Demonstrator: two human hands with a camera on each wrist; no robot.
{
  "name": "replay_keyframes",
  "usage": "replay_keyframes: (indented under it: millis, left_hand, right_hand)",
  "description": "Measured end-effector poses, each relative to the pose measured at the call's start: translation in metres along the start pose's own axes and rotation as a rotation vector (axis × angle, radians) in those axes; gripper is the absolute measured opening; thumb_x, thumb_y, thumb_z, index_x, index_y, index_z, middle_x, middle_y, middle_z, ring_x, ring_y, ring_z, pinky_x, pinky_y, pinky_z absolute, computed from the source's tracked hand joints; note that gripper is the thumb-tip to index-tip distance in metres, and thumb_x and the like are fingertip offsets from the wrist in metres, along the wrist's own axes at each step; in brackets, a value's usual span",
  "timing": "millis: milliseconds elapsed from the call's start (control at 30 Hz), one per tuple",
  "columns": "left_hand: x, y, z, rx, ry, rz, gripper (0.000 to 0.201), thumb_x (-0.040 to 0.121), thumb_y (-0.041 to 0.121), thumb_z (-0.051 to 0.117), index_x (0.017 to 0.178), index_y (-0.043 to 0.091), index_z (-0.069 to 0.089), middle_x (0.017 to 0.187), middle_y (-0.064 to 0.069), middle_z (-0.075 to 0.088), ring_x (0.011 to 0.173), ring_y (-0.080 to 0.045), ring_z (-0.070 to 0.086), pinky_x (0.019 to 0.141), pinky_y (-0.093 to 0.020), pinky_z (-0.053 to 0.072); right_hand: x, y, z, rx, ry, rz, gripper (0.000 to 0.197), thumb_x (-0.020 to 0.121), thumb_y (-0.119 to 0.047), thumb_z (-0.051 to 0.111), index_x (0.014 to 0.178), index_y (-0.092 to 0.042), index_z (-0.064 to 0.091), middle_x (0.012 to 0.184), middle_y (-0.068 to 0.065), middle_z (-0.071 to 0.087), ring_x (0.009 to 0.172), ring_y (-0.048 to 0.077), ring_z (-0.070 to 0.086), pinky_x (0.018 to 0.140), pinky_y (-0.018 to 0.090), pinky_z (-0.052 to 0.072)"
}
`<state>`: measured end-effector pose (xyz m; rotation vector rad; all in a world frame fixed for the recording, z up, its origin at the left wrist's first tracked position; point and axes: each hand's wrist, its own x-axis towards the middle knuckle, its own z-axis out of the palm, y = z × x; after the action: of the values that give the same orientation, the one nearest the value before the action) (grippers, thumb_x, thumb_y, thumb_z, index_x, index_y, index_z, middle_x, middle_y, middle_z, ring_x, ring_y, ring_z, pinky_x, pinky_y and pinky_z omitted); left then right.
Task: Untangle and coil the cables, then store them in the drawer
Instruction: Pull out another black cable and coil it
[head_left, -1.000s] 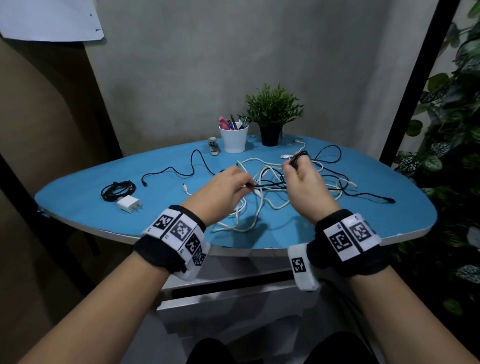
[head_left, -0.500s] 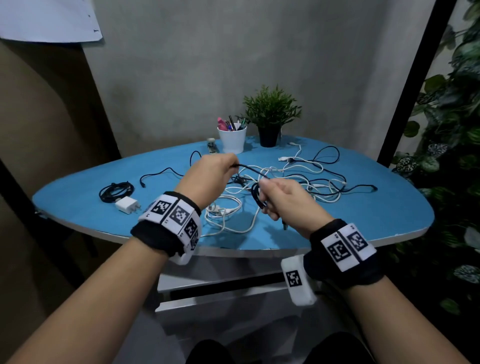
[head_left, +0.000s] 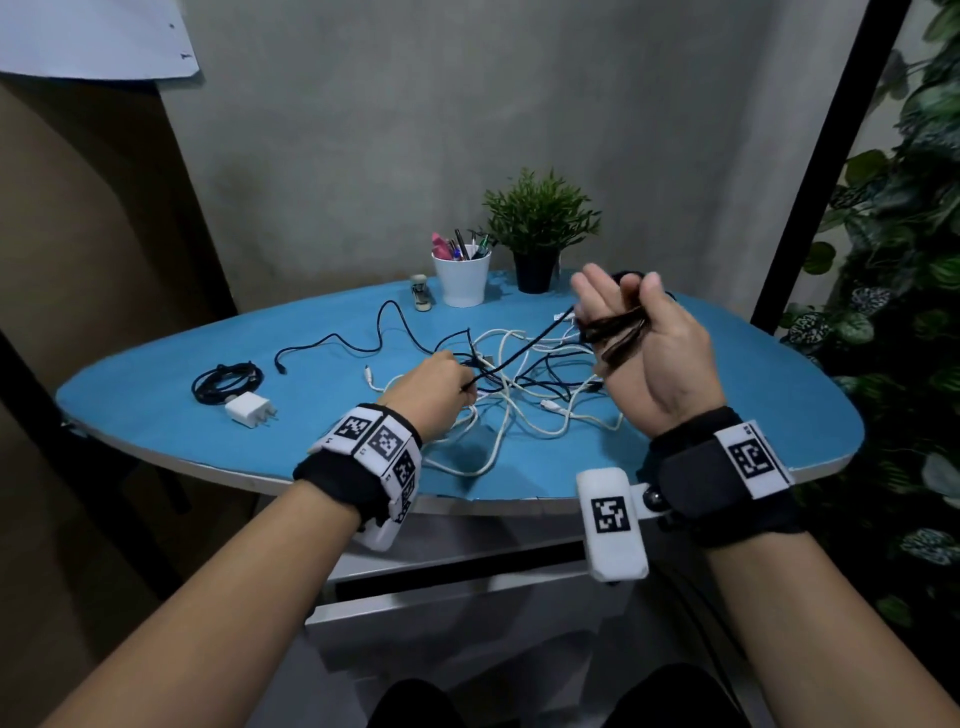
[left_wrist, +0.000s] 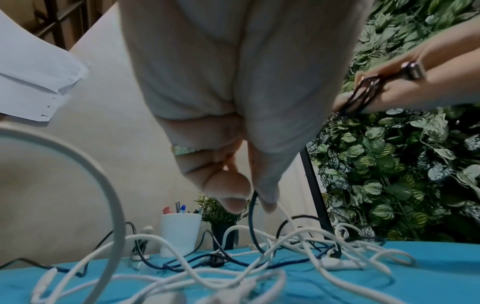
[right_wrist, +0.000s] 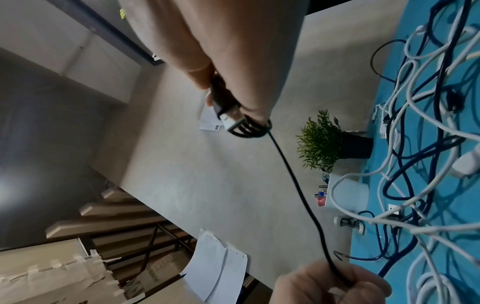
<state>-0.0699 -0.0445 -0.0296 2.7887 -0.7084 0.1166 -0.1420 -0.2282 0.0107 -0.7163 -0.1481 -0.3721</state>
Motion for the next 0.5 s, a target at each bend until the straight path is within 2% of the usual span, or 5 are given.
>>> replay_keyframes:
  millis: [67, 167, 233, 333, 500]
  left_hand:
    - [0.0, -0.001, -0.003, -0.008, -0.005, -0.013, 0.018, 0.095, 0.02, 0.05, 0.097, 0.009, 0.065, 0.105, -0.008, 0.046, 0.092, -0.027, 0.054, 0.084, -0.035, 0.044]
    - [-0.003, -0.001, -0.01, -0.064, 0.014, 0.055, 0.018, 0.095, 0.018, 0.05, 0.097, 0.008, 0.065, 0.1, -0.006, 0.046, 0.09, -0.025, 0.055, 0.078, -0.029, 0.042]
    - [-0.008, 0.003, -0.014, -0.196, 0.06, 0.142, 0.017, 0.096, 0.015, 0.049, 0.097, 0.006, 0.063, 0.099, -0.008, 0.051, 0.085, -0.022, 0.059, 0.076, -0.027, 0.047]
    - [-0.013, 0.008, -0.017, -0.246, 0.141, 0.288, 0.016, 0.095, 0.013, 0.05, 0.101, 0.005, 0.063, 0.099, -0.009, 0.06, 0.086, -0.018, 0.055, 0.077, -0.013, 0.04]
    - [-0.009, 0.012, -0.022, -0.247, 0.372, 0.465, 0.011, 0.091, 0.007, 0.055, 0.098, 0.003, 0.063, 0.115, -0.011, 0.056, 0.099, -0.022, 0.057, 0.088, -0.022, 0.042]
  right_hand:
    - [0.003, 0.001, -0.004, 0.012, 0.068, -0.046, 0.025, 0.102, -0.021, 0.035, 0.087, -0.009, 0.051, 0.11, 0.013, 0.06, 0.109, 0.02, 0.061, 0.086, 0.027, 0.052]
    - [0.005, 0.003, -0.008, -0.139, 0.14, -0.1, 0.021, 0.101, -0.018, 0.037, 0.087, -0.014, 0.052, 0.083, 0.001, 0.054, 0.071, 0.008, 0.056, 0.056, 0.02, 0.047]
    - [0.005, 0.006, -0.011, -0.361, 0.186, -0.1, 0.018, 0.101, -0.019, 0.038, 0.09, -0.016, 0.052, 0.077, 0.0, 0.046, 0.063, 0.009, 0.045, 0.05, 0.02, 0.04]
    - [0.006, 0.013, -0.019, -0.863, 0.169, -0.057, 0.016, 0.1, -0.027, 0.038, 0.101, -0.014, 0.048, 0.079, 0.0, 0.043, 0.067, 0.011, 0.041, 0.061, 0.026, 0.041]
    - [0.001, 0.031, -0.028, -1.393, -0.154, 0.024, 0.021, 0.098, -0.028, 0.039, 0.106, -0.012, 0.05, 0.093, 0.0, 0.06, 0.087, 0.016, 0.058, 0.082, 0.037, 0.044]
